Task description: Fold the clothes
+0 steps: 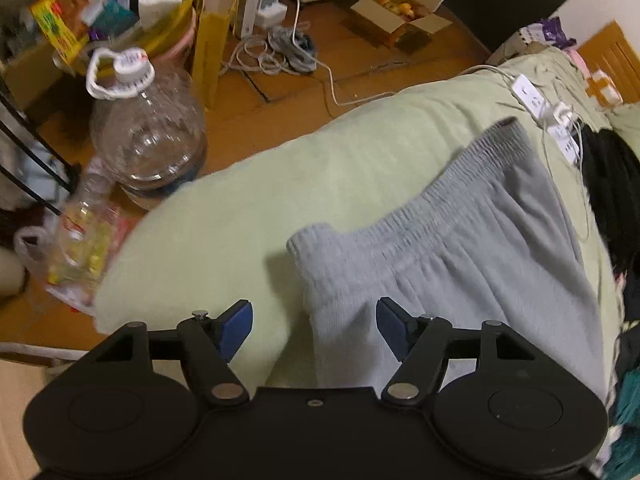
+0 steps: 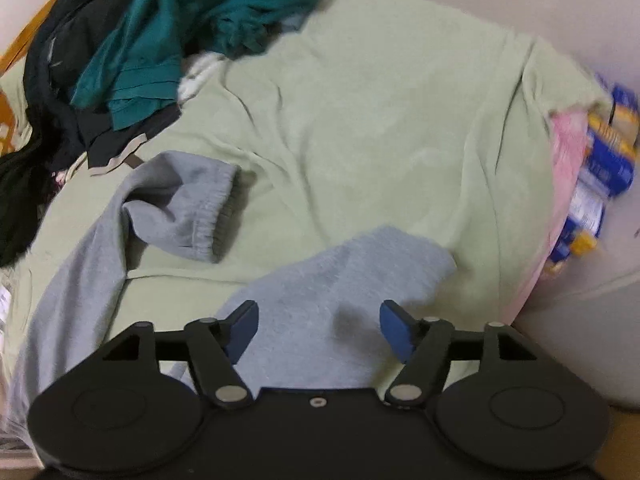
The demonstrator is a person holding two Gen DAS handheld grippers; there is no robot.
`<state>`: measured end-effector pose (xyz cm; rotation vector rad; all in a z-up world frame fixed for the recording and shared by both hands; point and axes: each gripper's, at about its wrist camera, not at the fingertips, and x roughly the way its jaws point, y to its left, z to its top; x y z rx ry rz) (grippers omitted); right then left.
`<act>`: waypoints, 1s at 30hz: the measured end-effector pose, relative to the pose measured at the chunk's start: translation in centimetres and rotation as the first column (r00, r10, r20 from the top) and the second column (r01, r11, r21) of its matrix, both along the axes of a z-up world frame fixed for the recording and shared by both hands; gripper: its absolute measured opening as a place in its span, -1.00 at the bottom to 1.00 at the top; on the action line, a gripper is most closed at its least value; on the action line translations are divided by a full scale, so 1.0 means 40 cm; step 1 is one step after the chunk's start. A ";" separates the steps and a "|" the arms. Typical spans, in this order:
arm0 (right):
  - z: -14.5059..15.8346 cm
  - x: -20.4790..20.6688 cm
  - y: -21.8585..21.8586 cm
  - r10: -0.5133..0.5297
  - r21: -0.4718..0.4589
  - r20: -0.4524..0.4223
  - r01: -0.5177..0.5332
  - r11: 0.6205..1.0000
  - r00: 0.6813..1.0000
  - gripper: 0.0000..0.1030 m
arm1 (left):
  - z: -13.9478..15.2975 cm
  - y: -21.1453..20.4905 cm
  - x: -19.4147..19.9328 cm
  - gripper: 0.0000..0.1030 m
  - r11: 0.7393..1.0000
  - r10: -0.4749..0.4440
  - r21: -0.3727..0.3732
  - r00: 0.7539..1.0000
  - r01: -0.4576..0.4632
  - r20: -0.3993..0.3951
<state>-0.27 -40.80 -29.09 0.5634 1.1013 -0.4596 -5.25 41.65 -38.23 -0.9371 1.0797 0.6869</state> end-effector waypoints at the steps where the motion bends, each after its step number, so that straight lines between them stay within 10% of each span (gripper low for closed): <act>1: 0.012 0.000 0.012 0.001 -0.008 -0.006 -0.001 1.000 1.000 0.36 | -0.012 0.005 0.003 0.41 1.000 0.002 -0.022 1.000 -0.002 0.003; 4: 0.052 0.002 0.064 0.011 -0.029 -0.016 -0.011 1.000 1.000 0.36 | -0.054 0.023 0.037 0.07 0.995 -0.025 -0.094 1.000 0.025 0.000; 5: 0.058 0.003 0.077 0.024 -0.030 -0.018 -0.024 0.999 1.000 0.36 | -0.053 0.022 0.051 -0.42 0.994 -0.062 -0.086 0.998 0.061 -0.007; 9: 0.082 0.004 0.142 0.090 -0.050 -0.023 -0.091 0.995 0.996 0.36 | -0.028 0.014 0.098 -0.65 0.974 -0.226 -0.018 0.972 0.226 -0.061; 17: 0.067 -0.042 0.160 -0.005 0.001 0.005 0.005 1.000 1.000 0.36 | 0.111 0.033 0.074 -0.66 0.937 -0.348 0.033 0.937 0.348 0.005; 30: 0.098 -0.068 0.176 0.004 -0.089 -0.050 -0.008 0.996 0.999 0.37 | -0.089 0.034 0.023 -0.46 0.903 -0.414 0.075 0.904 0.423 -0.105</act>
